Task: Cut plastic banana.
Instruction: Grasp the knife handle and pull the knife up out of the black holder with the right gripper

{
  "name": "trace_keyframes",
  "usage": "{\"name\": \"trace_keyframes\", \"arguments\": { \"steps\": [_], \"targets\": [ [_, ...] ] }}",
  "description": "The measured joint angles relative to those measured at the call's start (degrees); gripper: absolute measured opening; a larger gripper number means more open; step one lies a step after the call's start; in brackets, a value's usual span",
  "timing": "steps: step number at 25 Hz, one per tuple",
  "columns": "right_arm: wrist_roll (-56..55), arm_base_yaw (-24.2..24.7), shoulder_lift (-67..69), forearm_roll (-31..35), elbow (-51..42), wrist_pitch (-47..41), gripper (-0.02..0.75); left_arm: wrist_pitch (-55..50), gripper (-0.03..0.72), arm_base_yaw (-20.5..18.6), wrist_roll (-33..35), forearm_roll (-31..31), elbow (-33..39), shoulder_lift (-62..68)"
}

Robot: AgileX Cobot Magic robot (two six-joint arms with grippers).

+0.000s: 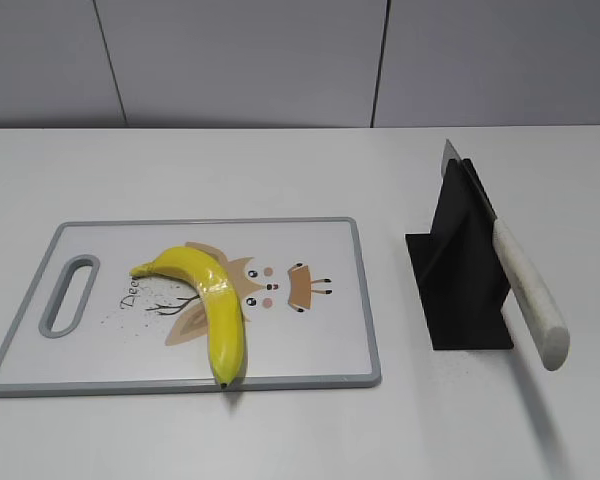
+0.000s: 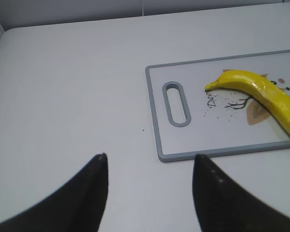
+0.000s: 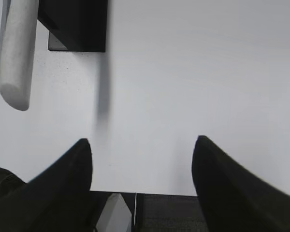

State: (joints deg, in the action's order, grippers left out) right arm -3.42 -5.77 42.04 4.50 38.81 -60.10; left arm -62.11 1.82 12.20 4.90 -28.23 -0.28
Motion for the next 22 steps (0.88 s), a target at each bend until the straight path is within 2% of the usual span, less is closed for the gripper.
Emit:
{"name": "trace_keyframes", "arguments": {
  "steps": [3,9,14,19,22],
  "targets": [
    [0.0,-3.71,4.63,-0.42,2.54,0.07,0.517,0.0,0.544,0.0,0.0,0.0,0.0,0.0],
    [-2.53,-15.92,14.51,-3.36,7.69,0.17,0.517,0.0,0.543,0.0,0.0,0.0,0.0,0.0],
    [-7.75,-17.23,23.83,-3.25,13.41,0.34,0.517,0.0,0.543,0.0,0.0,0.0,0.0,0.0],
    [-9.58,-17.28,31.62,2.42,16.8,2.08,0.517,0.0,0.543,0.0,0.0,0.0,0.0,0.0],
    [-9.83,-17.28,35.1,3.27,16.92,3.04,0.517,0.0,0.543,0.0,0.0,0.0,0.0,0.0]
  ]
}}
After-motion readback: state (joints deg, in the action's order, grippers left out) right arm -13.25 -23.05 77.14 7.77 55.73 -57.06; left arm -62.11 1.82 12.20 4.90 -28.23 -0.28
